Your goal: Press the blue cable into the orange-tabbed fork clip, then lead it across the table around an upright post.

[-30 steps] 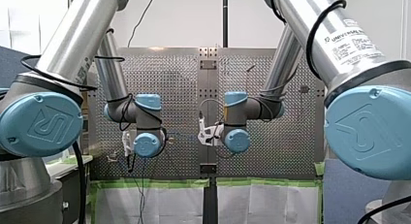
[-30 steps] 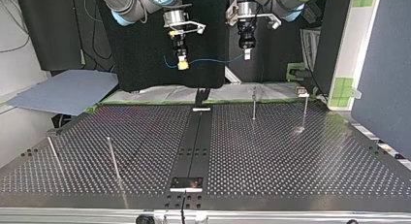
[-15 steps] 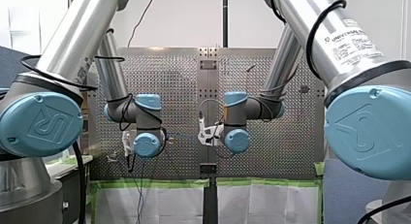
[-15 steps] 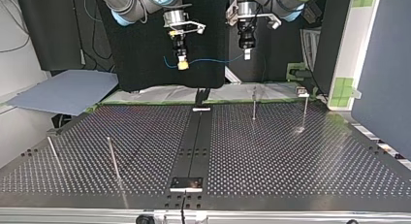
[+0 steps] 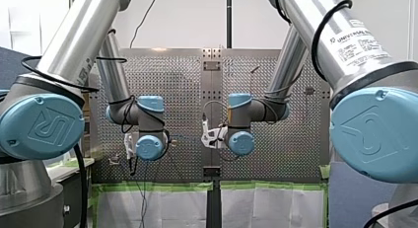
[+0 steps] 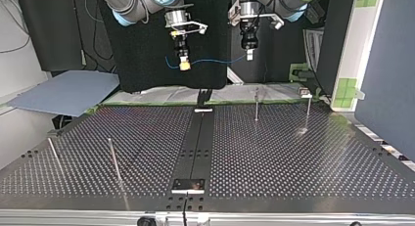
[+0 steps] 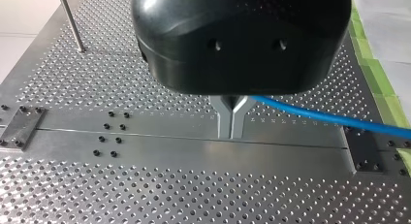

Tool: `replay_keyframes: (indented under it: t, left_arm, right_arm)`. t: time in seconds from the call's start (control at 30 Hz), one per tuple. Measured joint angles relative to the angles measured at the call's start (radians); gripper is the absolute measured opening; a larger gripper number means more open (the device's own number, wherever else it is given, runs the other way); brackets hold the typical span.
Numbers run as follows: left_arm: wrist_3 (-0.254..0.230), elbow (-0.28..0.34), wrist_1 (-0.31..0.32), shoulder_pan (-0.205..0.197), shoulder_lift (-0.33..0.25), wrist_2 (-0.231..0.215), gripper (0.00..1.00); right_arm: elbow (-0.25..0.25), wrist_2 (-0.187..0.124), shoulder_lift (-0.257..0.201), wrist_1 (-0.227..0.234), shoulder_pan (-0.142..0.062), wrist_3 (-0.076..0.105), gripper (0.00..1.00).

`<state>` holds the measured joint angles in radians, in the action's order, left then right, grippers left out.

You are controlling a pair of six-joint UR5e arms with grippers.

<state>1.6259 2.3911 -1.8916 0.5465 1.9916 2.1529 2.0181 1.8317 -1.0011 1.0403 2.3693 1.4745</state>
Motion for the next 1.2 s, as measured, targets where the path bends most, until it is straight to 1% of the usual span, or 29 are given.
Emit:
replay_keyframes:
  t: [0.33, 0.57, 1.13, 1.2]
  left_arm:
    - [-0.003, 0.002, -0.002, -0.001, 0.002, -0.002, 0.0]
    - [-0.007, 0.022, -0.028, -0.004, 0.006, -0.012, 0.0]
    - [-0.008, 0.023, -0.031, -0.005, 0.006, -0.012, 0.0]
    - [-0.008, 0.023, -0.031, -0.005, 0.006, -0.012, 0.0]
  right_arm:
    - [0.0, 0.0, 0.0, 0.0, 0.0, 0.0, 0.0]
    - [0.0, 0.001, 0.0, 0.0, 0.0, 0.0, 0.0]
    - [0.0, 0.002, 0.0, 0.0, 0.0, 0.0, 0.0]
    - [-0.003, 0.005, 0.003, 0.003, -0.003, -0.003, 0.0]
